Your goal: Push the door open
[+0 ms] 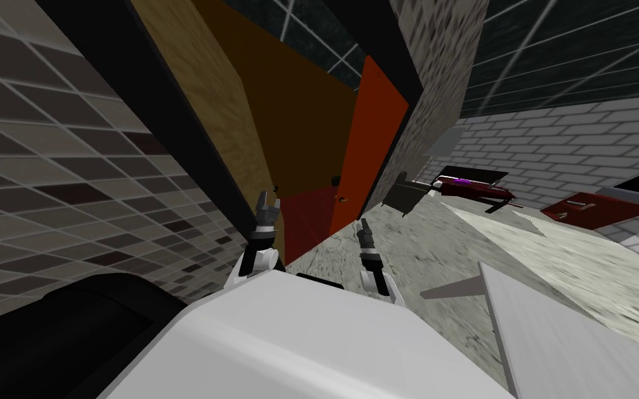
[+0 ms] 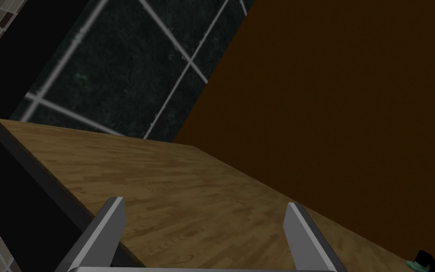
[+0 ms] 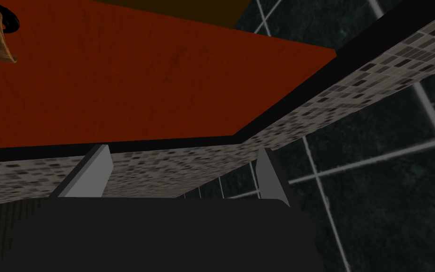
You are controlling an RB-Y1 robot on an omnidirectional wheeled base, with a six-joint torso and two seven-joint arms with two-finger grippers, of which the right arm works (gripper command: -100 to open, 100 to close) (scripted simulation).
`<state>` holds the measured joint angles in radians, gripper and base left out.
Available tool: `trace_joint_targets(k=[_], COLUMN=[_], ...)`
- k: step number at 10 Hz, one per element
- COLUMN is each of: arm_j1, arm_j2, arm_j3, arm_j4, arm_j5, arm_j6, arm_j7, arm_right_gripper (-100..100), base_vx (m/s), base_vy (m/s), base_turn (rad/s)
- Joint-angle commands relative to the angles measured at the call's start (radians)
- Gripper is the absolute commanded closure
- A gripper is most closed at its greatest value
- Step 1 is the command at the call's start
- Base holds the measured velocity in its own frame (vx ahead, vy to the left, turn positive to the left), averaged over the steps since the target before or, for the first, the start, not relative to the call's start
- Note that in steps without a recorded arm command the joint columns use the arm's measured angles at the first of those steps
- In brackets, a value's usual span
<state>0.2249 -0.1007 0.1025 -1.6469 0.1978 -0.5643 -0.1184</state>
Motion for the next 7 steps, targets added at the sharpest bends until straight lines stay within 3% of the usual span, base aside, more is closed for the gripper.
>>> trace_joint_targets(k=[1, 7], arm_j1=[-0.016, -0.073], arm_j2=[-0.001, -0.003], arm_j3=[0.004, 0.022], arm_j4=[0.037, 0.180], arm_j5=[0.006, 0.028], arm_j6=[-0.009, -0.051], arm_j7=[-0.009, -0.039], arm_right_gripper=[-100, -100], base_vx=[0.089, 0.081], base_vy=[-0.090, -0.082], base_turn=[0.049, 0.053])
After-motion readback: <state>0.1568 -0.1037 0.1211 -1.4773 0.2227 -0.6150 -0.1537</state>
